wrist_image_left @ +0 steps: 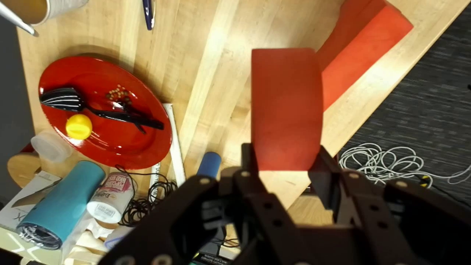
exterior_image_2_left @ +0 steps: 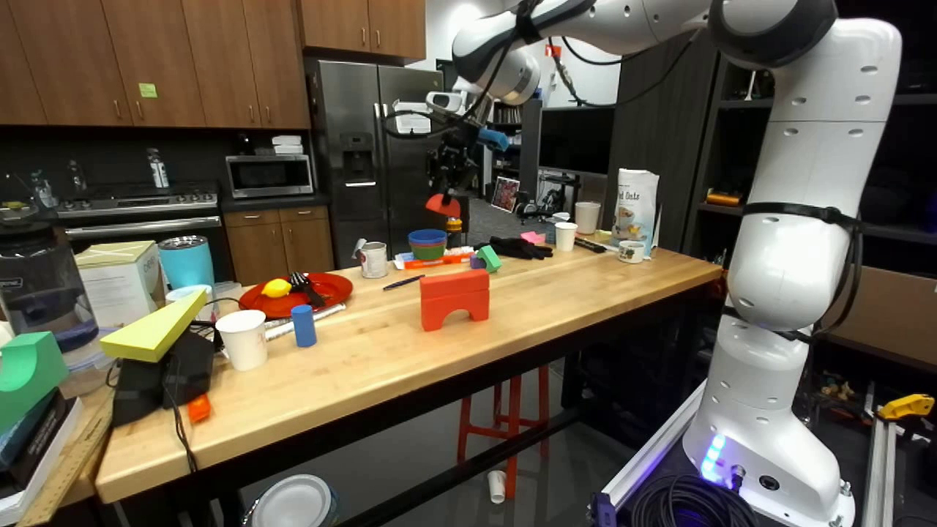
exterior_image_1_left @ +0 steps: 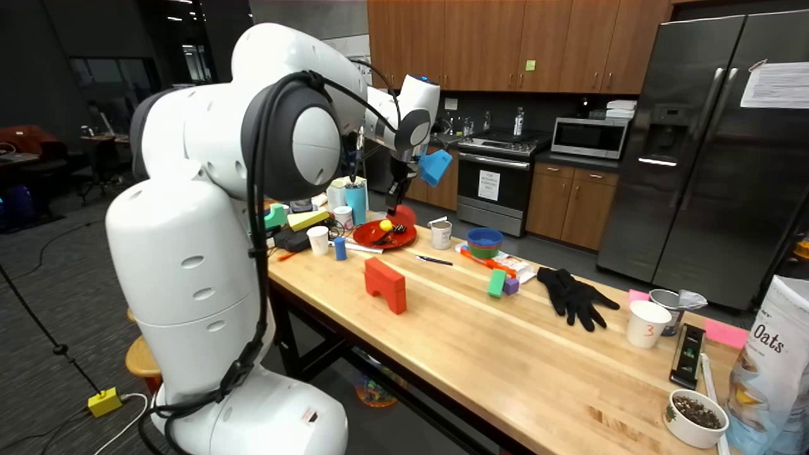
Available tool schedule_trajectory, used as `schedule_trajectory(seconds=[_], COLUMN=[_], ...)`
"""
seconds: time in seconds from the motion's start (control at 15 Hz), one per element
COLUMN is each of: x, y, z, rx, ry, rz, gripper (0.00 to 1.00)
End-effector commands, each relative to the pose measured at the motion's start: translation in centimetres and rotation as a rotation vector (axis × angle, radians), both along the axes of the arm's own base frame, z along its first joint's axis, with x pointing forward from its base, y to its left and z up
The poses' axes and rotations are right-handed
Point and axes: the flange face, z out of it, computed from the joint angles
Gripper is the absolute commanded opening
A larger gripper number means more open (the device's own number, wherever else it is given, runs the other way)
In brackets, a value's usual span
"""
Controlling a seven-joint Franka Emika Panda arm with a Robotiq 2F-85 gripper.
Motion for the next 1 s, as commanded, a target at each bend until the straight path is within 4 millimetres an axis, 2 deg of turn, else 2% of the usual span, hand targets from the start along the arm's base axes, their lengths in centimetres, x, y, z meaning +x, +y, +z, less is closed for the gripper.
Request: schedule_trajectory(seconds=[0.0,0.13,0.2,0.47,0.53,0.67,0.93], x=[-0.2,-0.8,-0.4,-0.4,-0.4,0.2,-0.1], y=[0.6,0.7,0.9,1.1,1.1,0.5,0.3], z=[1.8,3.0,1.4,2.3,2.3,2.1,0.9], rx=[0.018,-0.011,0.0,-0.001,-0.001,0.046,0.136], ry=[0.059,0.07,0.063,0.065,0.065,0.098,0.192], rz=[0.033,0.028,0.037,0.036,0.036,0.035,-0.035], gripper=[0.15,0.15,0.4,0.4,0.15,0.15,0.15])
